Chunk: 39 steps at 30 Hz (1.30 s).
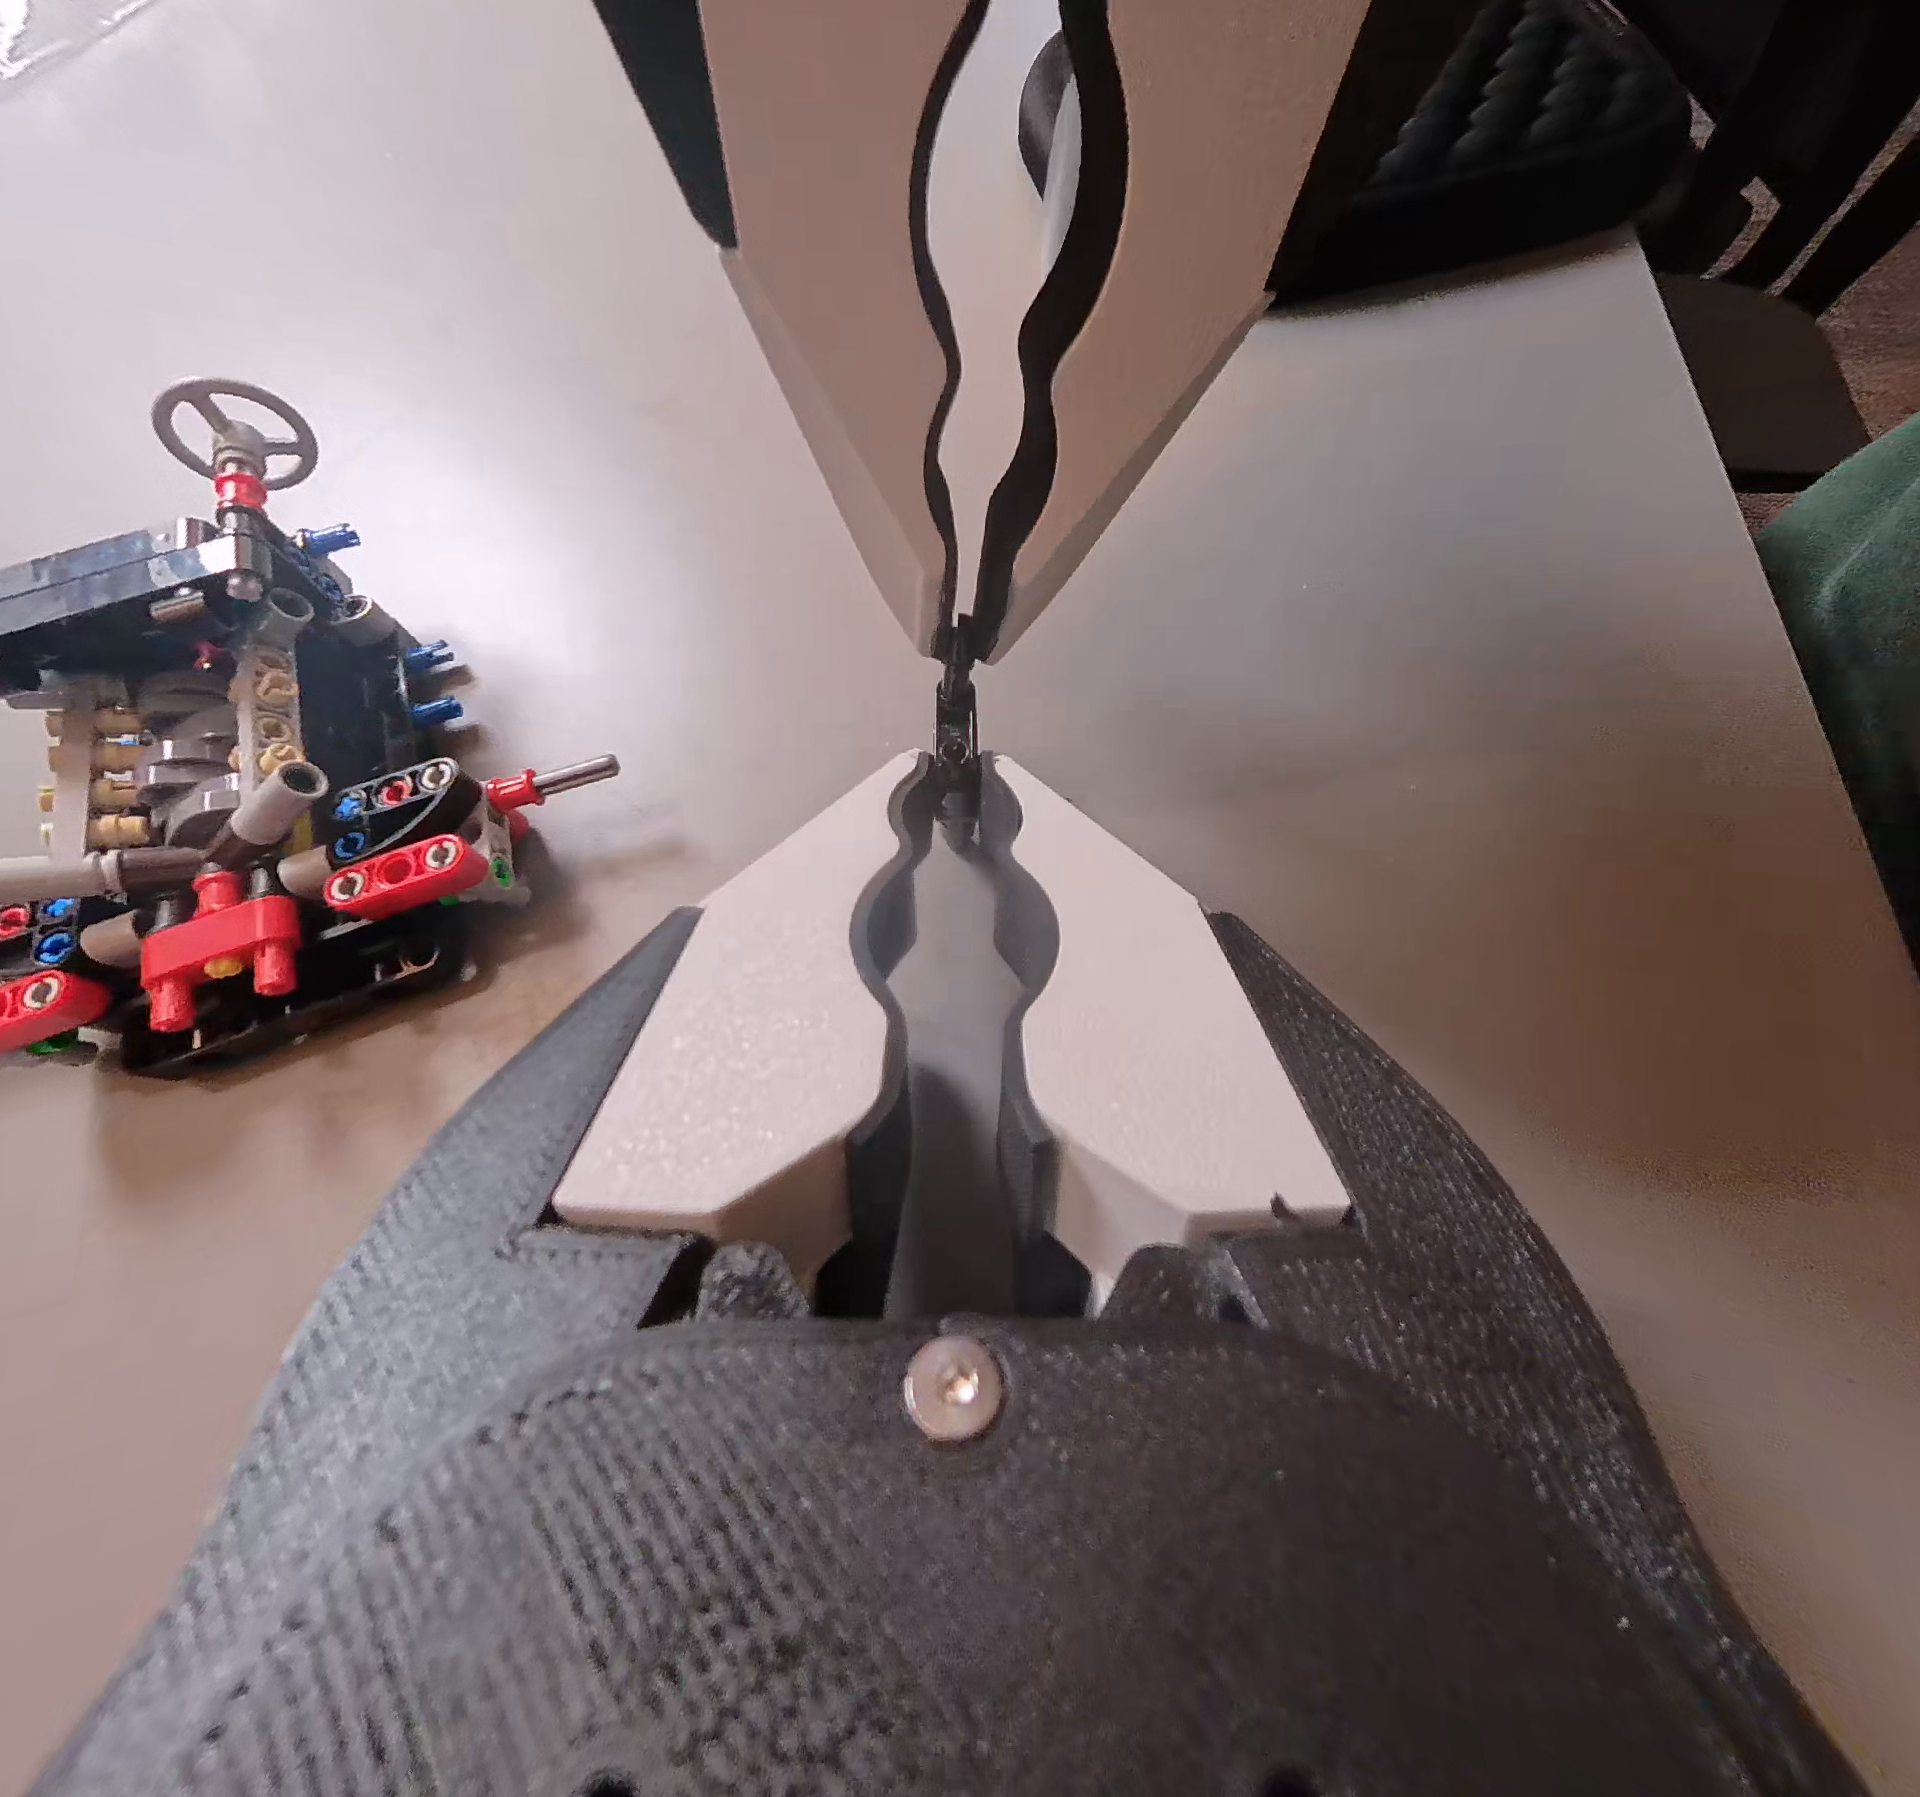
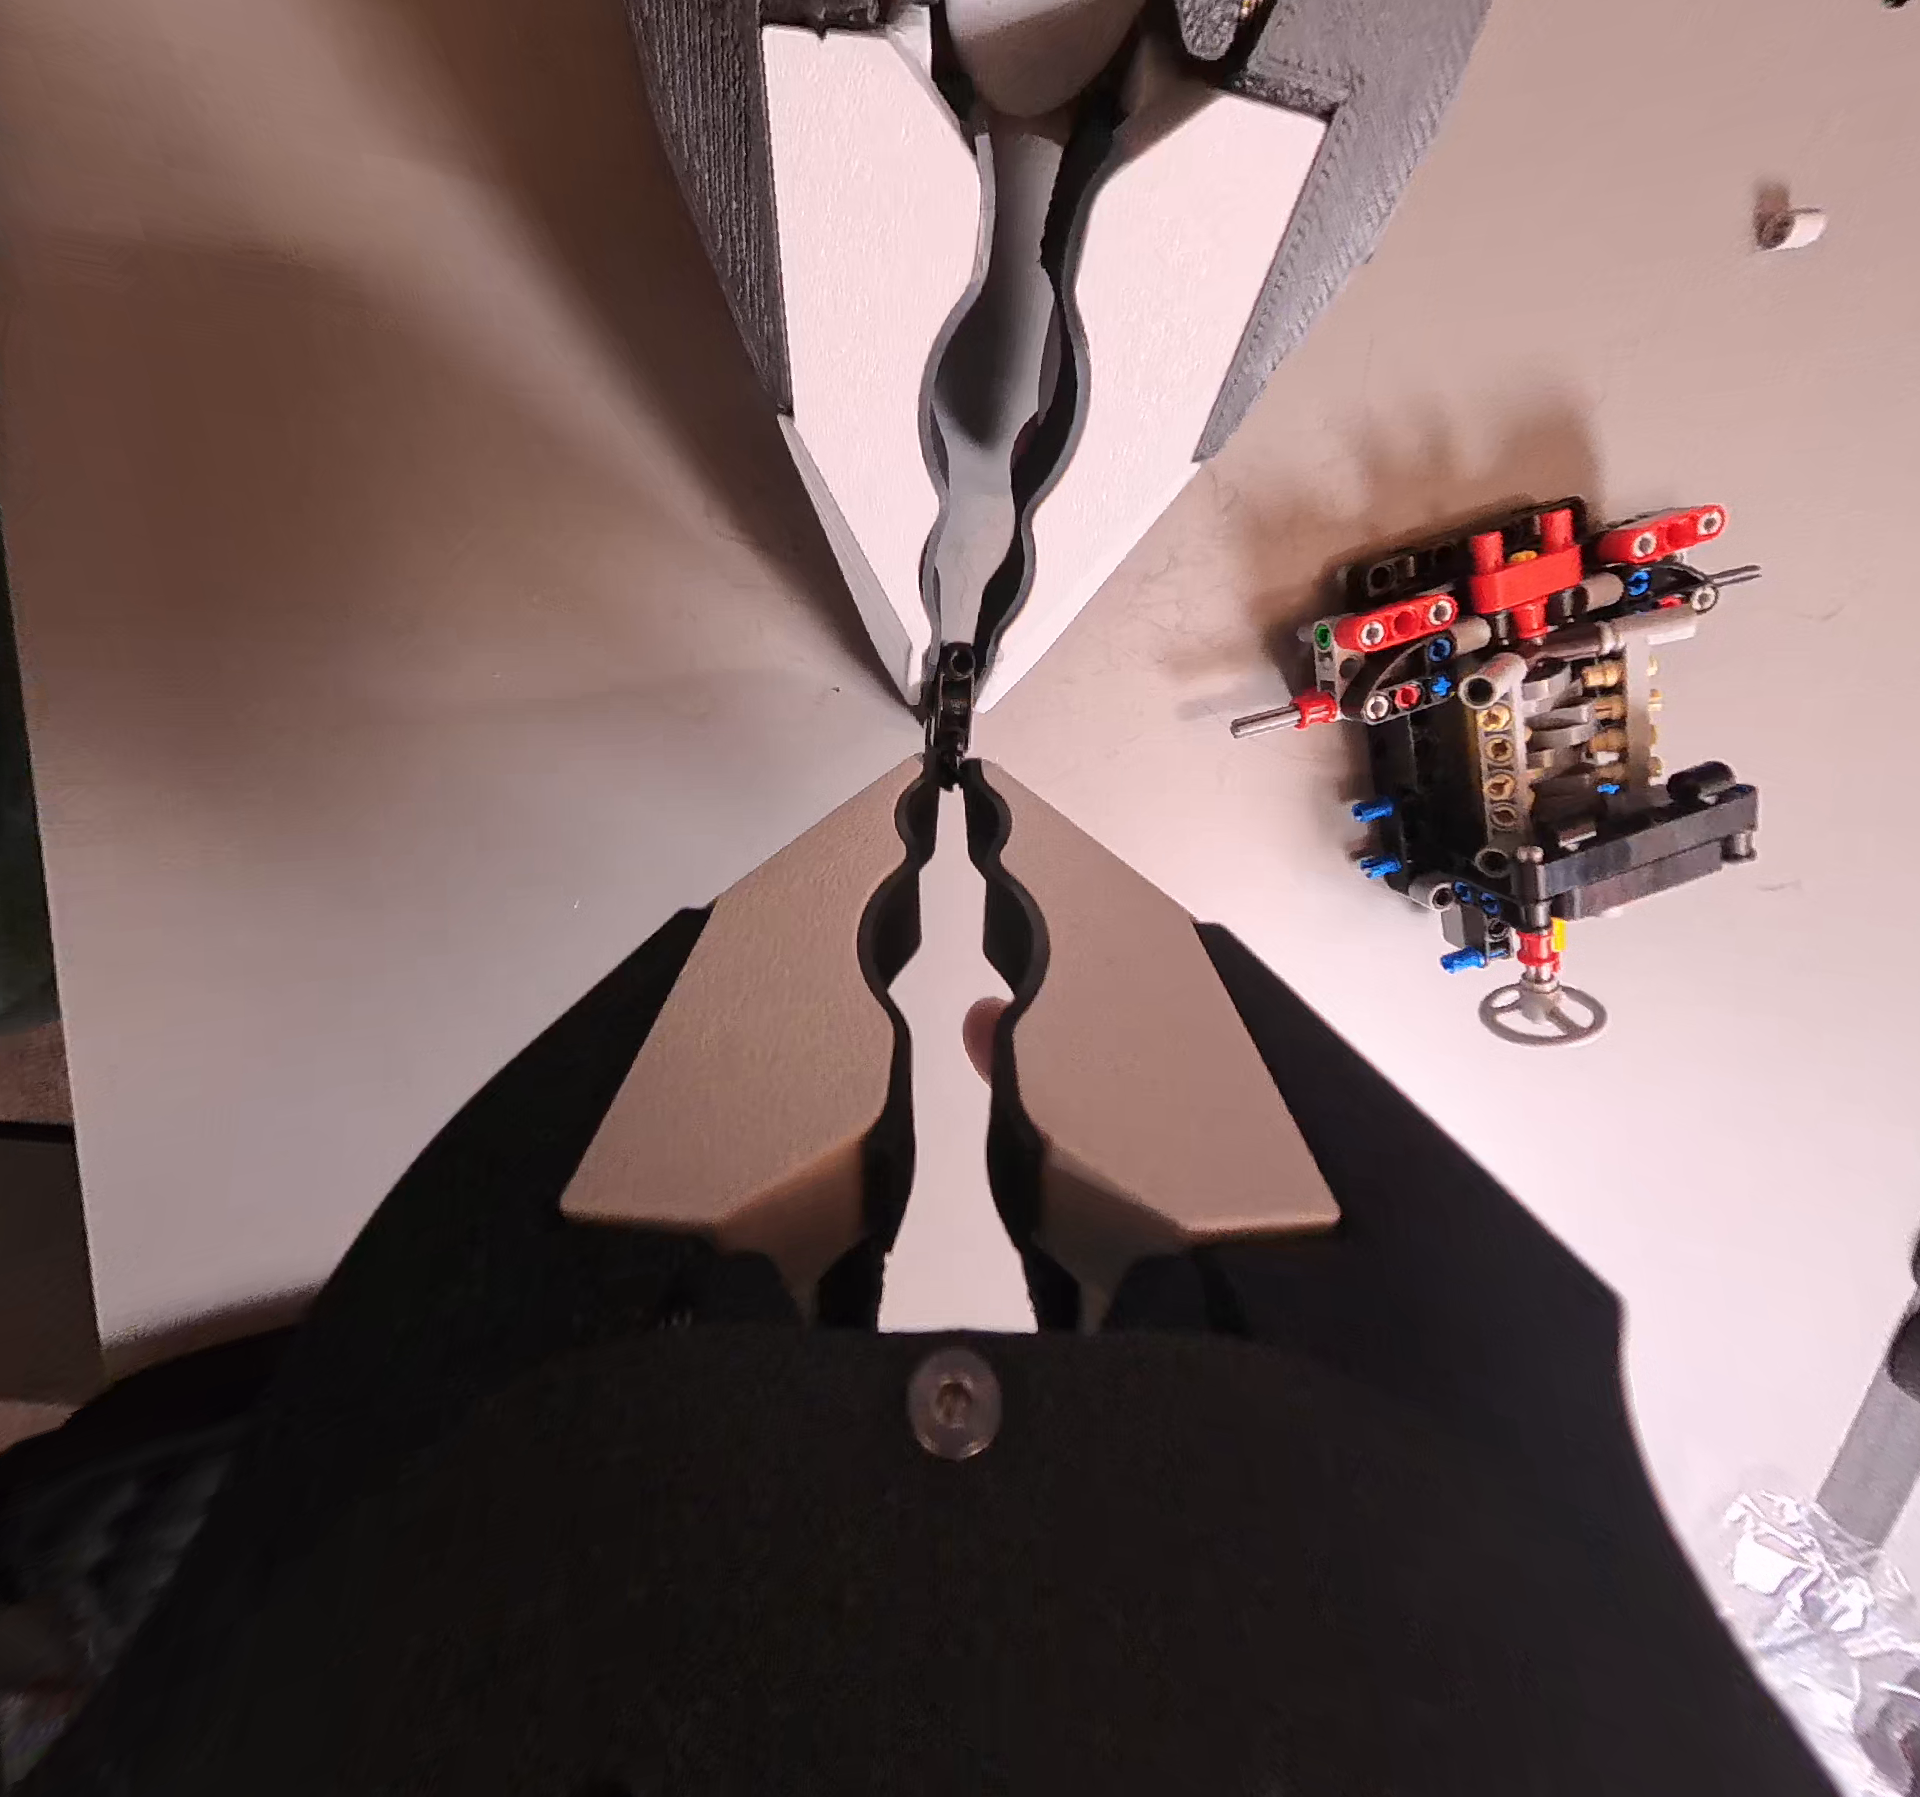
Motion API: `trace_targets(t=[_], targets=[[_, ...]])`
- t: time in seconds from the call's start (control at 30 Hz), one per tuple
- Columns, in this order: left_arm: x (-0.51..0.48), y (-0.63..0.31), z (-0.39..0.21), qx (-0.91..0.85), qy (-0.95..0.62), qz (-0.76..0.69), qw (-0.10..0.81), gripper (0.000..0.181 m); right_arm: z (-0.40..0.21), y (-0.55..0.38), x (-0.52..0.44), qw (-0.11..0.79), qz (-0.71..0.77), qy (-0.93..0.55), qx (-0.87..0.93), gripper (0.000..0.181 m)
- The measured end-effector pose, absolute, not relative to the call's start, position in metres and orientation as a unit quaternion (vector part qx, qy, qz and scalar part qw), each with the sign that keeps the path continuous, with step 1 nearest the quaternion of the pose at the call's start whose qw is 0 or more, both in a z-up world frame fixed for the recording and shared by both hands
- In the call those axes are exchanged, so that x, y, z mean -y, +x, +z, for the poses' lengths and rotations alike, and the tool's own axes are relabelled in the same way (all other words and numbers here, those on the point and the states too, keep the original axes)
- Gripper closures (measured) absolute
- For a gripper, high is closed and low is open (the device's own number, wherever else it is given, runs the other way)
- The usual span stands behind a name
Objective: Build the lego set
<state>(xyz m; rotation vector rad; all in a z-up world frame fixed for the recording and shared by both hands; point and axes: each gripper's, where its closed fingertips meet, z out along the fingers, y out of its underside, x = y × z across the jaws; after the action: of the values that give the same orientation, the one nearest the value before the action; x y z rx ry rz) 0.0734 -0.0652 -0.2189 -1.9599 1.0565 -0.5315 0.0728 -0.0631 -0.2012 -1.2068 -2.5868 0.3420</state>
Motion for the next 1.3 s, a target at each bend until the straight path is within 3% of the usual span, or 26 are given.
trace_targets(t=[0.03,0.47,0.8,0.93,1.07,1.3], targets=[[0.065,0.073,-0.219,-0.420,-0.779,-0.213,0.413,0.175,-0.201,0.072,0.063,0.129,0.112,-0.411,0.896,0.178],[0.068,0.077,-0.219,-0.439,-0.767,-0.239,0.403,0.175,-0.202,0.075,0.067,0.040,-0.004,-0.273,0.961,0.178],[0.071,0.077,-0.219,-0.439,-0.766,-0.253,0.395,0.175,-0.210,0.076,0.069,0.007,0.014,-0.271,0.962,0.178],[0.071,0.076,-0.219,-0.440,-0.766,-0.248,0.398,0.175,-0.209,0.074,0.069,0.047,0.037,-0.304,0.951,0.177],[0.070,0.076,-0.219,-0.433,-0.769,-0.250,0.397,0.175,-0.194,0.071,0.071,0.120,0.102,-0.343,0.926,0.154],[0.067,0.074,-0.219,-0.417,-0.778,-0.255,0.395,0.175,-0.194,0.080,0.082,0.263,0.147,-0.347,0.888,0.153]])
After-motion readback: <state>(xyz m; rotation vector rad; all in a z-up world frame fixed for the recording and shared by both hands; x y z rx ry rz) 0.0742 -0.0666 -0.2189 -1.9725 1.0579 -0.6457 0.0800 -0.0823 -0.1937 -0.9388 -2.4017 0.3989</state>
